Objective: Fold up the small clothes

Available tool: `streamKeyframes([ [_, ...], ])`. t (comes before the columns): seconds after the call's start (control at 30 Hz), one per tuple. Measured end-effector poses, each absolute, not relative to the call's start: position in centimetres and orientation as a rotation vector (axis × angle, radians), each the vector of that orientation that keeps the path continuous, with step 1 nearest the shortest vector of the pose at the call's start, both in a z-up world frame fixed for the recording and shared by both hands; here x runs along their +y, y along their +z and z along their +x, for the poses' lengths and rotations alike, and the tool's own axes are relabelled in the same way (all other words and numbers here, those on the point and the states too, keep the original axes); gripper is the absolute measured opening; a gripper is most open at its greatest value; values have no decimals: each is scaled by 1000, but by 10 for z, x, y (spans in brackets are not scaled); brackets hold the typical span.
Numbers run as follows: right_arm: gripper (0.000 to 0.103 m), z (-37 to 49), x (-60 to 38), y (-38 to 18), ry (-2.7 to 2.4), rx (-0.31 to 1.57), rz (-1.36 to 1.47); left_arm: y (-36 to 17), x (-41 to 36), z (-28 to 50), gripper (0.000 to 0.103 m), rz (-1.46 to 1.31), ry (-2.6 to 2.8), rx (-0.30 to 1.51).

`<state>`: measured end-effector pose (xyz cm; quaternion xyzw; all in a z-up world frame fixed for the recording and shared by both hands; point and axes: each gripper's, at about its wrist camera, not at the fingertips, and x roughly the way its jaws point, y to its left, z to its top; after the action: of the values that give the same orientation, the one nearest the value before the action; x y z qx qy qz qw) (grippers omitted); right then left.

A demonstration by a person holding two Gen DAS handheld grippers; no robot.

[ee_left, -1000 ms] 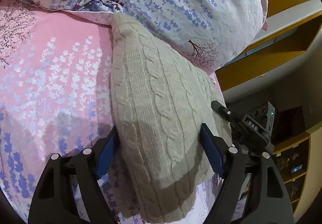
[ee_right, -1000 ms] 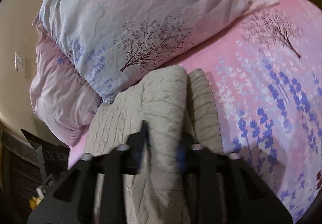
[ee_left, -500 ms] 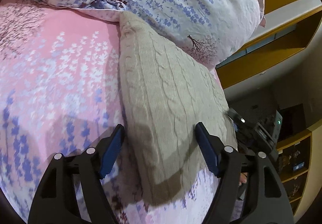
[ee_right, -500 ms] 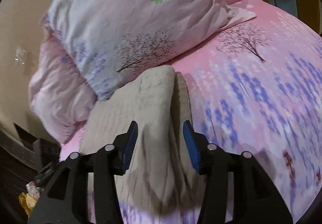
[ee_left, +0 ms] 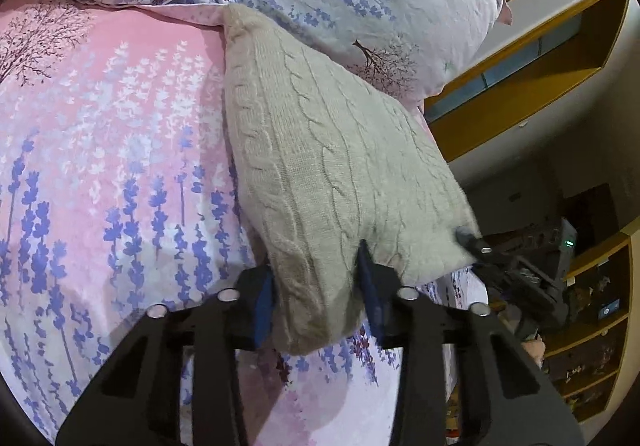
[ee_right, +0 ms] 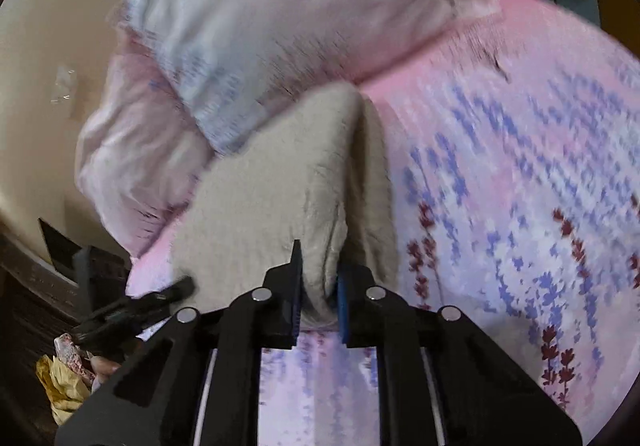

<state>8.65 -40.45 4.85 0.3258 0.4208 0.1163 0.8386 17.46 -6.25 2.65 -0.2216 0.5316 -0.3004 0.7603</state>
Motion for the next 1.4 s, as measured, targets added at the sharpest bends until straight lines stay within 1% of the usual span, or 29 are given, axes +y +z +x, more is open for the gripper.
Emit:
streamKeyframes([
  [0.07,11,78,-401,63,280,846,663,26,-54,172,25,-500,-665,1157],
  [0.13,11,73,-395,64,285,861,619,24,-47,166,21,-503,-659,1158],
  [0.23,10,73,-392,40,222,959,567,19,-42,158,19,-508,-640,1158],
  [0.33,10,75,-399,19,210,1000,643,19,-47,150,19,-456,-632,1135],
  [0.4,15,77,-400,22,220,1000,647,24,-48,148,20,-440,-629,1125],
  [0.43,21,78,-401,26,224,990,644,26,-46,147,21,-443,-629,1124],
  [0.47,31,79,-403,30,223,977,643,30,-44,146,22,-444,-630,1118],
  [0.5,39,81,-408,36,214,950,649,34,-40,146,24,-448,-624,1110],
  [0.53,50,83,-414,41,202,924,663,38,-36,146,27,-458,-617,1100],
  [0.57,51,87,-419,45,192,899,681,42,-31,149,41,-473,-601,1082],
  [0.6,51,93,-424,46,190,889,693,46,-27,153,58,-488,-579,1064],
  [0.63,51,102,-428,45,187,886,709,49,-24,159,65,-506,-551,1048],
  [0.73,51,135,-432,34,189,917,770,53,-16,182,73,-571,-508,1026],
  [0.77,50,148,-432,28,196,933,795,51,-17,194,78,-568,-501,1046],
  [0.83,50,165,-430,20,197,953,805,46,-26,213,79,-551,-496,1093],
  [0.9,49,175,-429,14,183,964,814,40,-34,225,79,-527,-494,1134],
  [1.0,40,181,-425,5,191,977,839,32,-39,232,82,-490,-486,1165],
  [1.03,33,182,-423,4,196,977,837,30,-41,235,82,-491,-491,1169],
  [1.07,22,182,-421,3,208,975,832,28,-42,237,82,-496,-497,1175],
  [1.1,19,183,-419,4,215,968,825,27,-42,239,82,-503,-503,1176],
  [1.13,12,184,-418,6,215,957,807,26,-43,242,81,-508,-505,1173],
  [1.17,10,185,-416,11,216,935,776,26,-43,242,78,-519,-515,1163],
  [1.2,10,187,-415,17,214,913,751,26,-41,240,64,-530,-531,1156],
  [1.3,9,193,-412,30,175,847,669,24,-44,237,50,-525,-539,1141],
  [1.33,9,196,-412,31,157,845,640,24,-45,237,50,-516,-539,1136],
  [1.4,9,205,-409,20,138,910,612,22,-41,236,50,-530,-543,1139],
])
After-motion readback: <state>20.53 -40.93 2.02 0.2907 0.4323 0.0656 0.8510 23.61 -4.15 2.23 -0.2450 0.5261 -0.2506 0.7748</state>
